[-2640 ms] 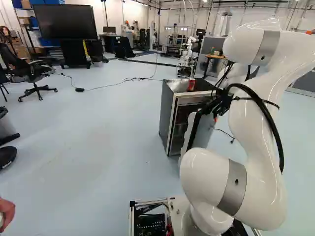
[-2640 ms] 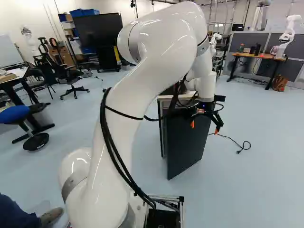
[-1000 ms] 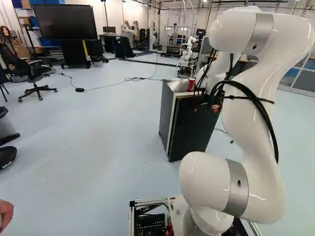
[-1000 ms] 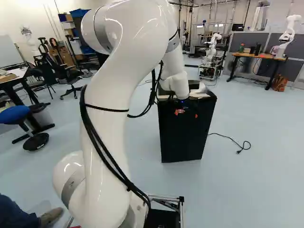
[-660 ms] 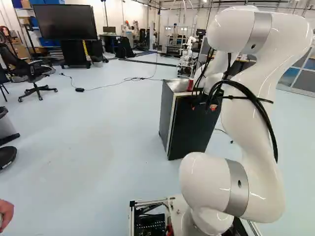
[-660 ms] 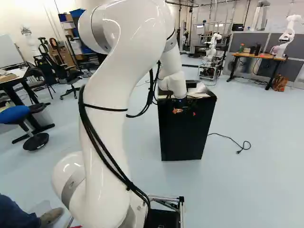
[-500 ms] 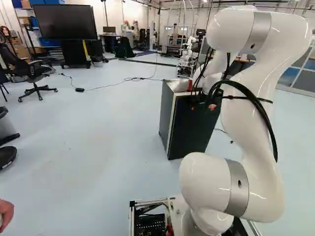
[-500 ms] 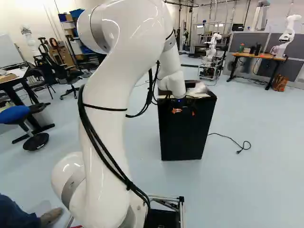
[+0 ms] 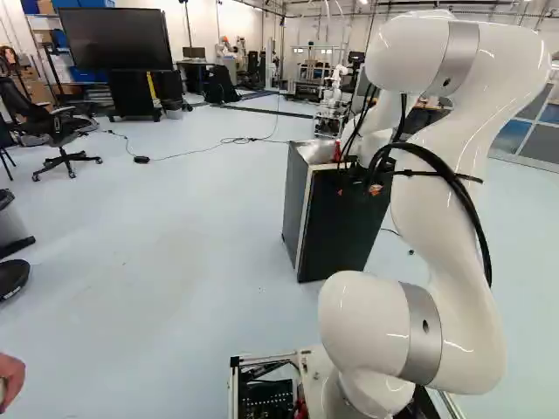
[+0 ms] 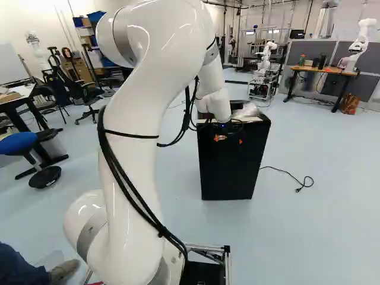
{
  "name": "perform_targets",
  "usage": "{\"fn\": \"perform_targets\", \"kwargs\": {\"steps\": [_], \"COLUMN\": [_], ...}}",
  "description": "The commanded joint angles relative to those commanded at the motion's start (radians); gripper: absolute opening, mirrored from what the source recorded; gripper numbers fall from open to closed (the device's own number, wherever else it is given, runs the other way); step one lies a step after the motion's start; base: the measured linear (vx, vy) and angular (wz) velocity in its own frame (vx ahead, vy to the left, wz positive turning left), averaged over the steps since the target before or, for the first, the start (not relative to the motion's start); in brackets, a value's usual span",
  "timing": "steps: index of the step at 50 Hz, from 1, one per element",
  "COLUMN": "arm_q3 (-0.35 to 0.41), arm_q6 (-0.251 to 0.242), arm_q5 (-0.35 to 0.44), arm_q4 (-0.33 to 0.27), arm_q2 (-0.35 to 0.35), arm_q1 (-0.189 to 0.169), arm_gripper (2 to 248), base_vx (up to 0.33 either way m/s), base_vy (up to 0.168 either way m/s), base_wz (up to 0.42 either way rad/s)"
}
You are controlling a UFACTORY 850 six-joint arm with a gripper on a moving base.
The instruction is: Grab a drink from the fridge
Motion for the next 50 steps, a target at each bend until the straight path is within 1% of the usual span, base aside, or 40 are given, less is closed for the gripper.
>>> {"fn": "perform_targets", "kwargs": {"steps": [10,31,38,50], "arm_q3": [0.016,0.116,0.151,0.212], "arm_q6": [0.0,0.0,0.0,0.0], "arm_q5": [0.0,0.005,0.034,0.11], "arm_q4": [0.0,0.0,0.0,0.0], "arm_q2": [0.011,0.082,0.107,0.153], "arm_q1": [-0.003,-0.021,-0.027,-0.036], "arm_gripper": [247,247,247,247], "base_vx": [0.0,0.0,0.0,0.0], "base_vy": [0.0,0.0,0.0,0.0], "base_wz": [0.0,0.0,0.0,0.0]}}
